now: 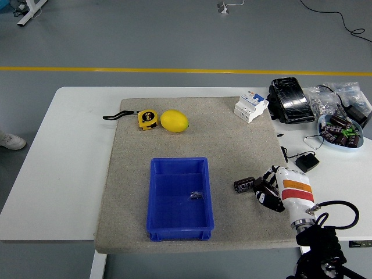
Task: Pick up the battery,place it into the box
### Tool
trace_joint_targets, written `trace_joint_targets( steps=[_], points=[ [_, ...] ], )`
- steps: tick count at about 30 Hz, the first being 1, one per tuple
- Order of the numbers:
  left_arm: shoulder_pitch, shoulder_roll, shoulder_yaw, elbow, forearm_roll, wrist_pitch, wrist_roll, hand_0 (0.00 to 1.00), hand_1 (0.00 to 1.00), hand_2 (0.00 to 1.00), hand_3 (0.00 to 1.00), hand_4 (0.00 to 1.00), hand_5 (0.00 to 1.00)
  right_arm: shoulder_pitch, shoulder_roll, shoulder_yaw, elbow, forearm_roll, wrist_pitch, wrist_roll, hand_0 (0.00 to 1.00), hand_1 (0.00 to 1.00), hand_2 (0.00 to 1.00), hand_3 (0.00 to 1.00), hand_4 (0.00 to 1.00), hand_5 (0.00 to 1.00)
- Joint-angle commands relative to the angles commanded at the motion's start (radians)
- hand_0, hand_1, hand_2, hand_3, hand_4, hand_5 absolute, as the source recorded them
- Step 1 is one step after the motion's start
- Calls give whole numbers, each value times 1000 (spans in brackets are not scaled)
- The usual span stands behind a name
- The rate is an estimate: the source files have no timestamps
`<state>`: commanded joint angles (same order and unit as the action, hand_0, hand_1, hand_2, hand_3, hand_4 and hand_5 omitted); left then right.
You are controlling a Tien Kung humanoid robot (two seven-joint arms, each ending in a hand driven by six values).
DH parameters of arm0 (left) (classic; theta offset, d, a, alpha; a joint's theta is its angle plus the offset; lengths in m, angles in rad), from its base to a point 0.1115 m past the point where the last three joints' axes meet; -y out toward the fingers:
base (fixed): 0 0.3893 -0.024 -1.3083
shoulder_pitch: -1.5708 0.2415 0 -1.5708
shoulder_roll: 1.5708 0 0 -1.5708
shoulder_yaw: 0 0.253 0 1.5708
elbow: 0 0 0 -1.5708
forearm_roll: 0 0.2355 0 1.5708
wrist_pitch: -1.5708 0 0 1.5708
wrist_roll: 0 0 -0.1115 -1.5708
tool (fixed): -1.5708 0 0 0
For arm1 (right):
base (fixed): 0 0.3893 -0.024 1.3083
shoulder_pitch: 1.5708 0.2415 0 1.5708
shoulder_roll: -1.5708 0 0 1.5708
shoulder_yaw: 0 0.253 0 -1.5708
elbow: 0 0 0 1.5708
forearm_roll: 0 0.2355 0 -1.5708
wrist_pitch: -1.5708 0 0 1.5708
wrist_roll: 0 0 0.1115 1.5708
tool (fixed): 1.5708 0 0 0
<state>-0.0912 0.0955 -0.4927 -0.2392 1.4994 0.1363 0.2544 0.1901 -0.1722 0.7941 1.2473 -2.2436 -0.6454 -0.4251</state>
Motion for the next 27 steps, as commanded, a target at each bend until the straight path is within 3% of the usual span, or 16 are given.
trace_joint_targets(
  steps=[27],
  points=[
    [-7,0,-7,2,9,7,3,732,639,708,670,712,669,1,-20,5,54,-25,0,-16,168,337,403,457,868,174]
  ],
)
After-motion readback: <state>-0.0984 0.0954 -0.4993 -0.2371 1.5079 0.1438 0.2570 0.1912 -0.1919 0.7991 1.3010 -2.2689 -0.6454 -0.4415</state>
